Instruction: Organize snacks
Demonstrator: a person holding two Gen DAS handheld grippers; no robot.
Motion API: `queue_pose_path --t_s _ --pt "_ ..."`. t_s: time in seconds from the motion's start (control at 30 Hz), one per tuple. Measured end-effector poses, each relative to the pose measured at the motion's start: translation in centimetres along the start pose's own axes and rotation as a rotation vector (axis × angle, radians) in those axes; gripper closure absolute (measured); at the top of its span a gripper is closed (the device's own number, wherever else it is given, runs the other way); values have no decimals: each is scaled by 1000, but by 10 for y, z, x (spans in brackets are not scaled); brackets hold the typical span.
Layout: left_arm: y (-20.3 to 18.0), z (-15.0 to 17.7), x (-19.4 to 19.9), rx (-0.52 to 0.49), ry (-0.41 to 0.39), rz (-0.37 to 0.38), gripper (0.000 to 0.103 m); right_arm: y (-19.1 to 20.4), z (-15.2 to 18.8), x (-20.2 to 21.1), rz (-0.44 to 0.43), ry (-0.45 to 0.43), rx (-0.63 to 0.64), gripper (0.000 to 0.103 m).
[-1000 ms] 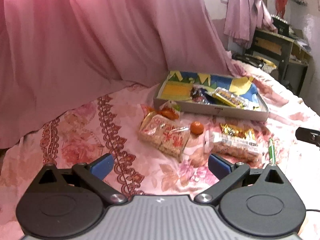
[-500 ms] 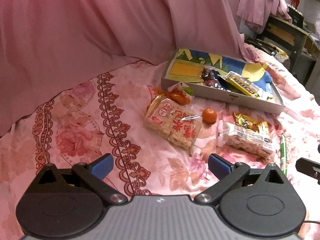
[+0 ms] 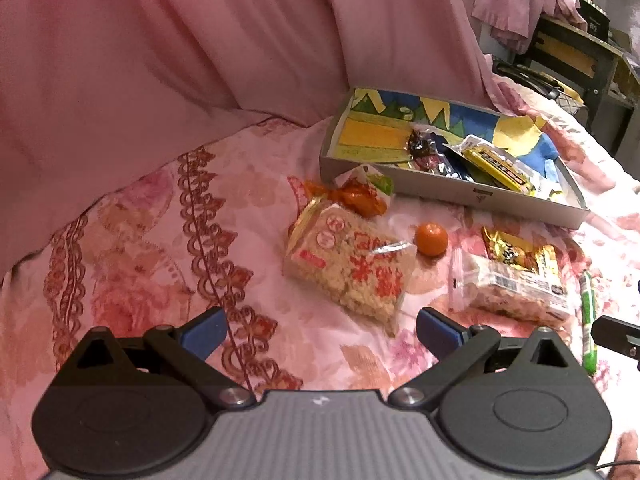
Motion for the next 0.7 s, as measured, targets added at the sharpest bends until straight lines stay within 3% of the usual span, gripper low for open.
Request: queue_pose_path --t_s 0.27,0.43,0.7 --pt "4 -12 -23 -29 11 -1 0 3 -16 -23 -36 0 37 1" --pt "11 -14 -45 -24 54 -19 0 2 -22 -48 -83 70 52 1" --pt "27 -18 -75 117 91 74 0 4 -27 -84 -175 131 148 1"
Point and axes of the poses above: each gripper's, at about its wrist camera, not at the fingertips, and x roughly against the way its jaws point, y to its left, z to its underside, the point moved 8 cm from there along -x, roughly the way its jaws point, and after that the axes turned 6 degrees about z, right-handed, at the moved point
